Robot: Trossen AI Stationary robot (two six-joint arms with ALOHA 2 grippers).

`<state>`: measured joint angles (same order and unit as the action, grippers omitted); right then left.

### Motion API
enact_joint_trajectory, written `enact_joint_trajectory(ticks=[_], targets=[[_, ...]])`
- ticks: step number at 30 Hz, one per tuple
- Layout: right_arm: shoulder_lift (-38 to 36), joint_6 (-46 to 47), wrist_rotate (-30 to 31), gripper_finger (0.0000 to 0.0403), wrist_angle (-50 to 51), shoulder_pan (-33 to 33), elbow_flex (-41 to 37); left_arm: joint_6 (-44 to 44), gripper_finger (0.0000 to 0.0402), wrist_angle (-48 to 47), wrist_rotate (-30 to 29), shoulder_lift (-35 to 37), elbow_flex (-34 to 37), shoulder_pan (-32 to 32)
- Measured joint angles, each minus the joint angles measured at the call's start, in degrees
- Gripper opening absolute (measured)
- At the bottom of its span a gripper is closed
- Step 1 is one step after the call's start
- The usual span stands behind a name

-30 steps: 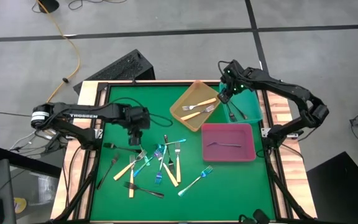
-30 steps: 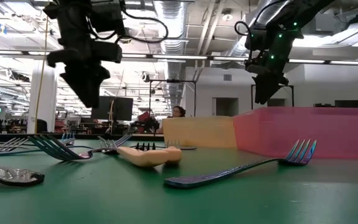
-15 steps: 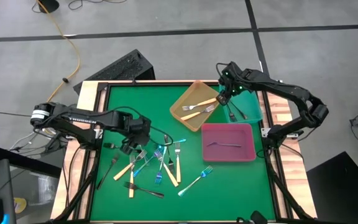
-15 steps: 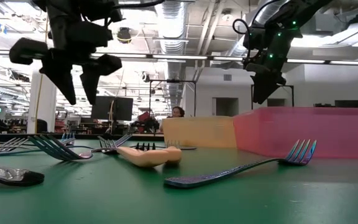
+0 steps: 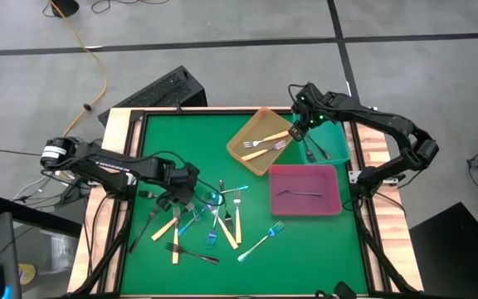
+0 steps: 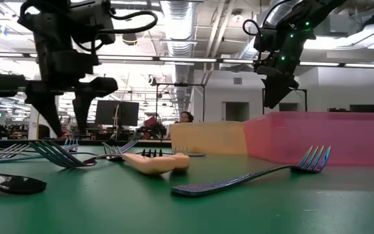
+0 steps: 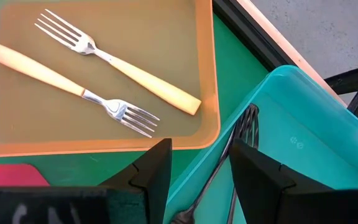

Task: Sort silverware by color (type)
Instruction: Put the blue fork into the pink bin

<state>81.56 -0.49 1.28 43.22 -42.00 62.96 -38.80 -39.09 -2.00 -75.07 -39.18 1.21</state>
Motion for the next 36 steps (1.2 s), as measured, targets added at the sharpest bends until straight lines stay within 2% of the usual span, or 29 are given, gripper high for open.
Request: enact_joint_trajectory(ticks=[5,10,16,22,26,32,36], targets=[[0.00,0.27,0.00,0.0182,0.01,0.00,0.00,-4.75,0.0157,0.71,3.05,-0.02,1.29,-0.54],[0.00,0.46,0.00,0.0182,0.00,0.02,0.00,-7.46,0.0157,5.47,3.40,-0.02,1.40,-3.62],[0.00,0.48,0.00,0.0182,0.00,0.02,0.00,-10.28,0.0157,5.04,4.41,-0.02,1.40,-6.39],[0.00,0.49,0.00,0.0182,-0.03,0.02,0.00,-12.60,0.0157,3.62,7.73,-0.03,1.40,-6.12],[0.00,0.50,0.00,0.0182,-0.06,0.02,0.00,-14.15,0.0157,3.83,7.66,-0.47,1.37,-6.12],[0.00,0.52,0.00,0.0182,-0.06,0.02,0.00,-15.61,0.0157,3.85,7.18,-6.42,1.36,-5.89],[0.00,0.50,0.00,0.0182,-0.06,0.02,0.00,-16.05,0.0151,5.41,5.25,-7.82,1.16,-5.31]])
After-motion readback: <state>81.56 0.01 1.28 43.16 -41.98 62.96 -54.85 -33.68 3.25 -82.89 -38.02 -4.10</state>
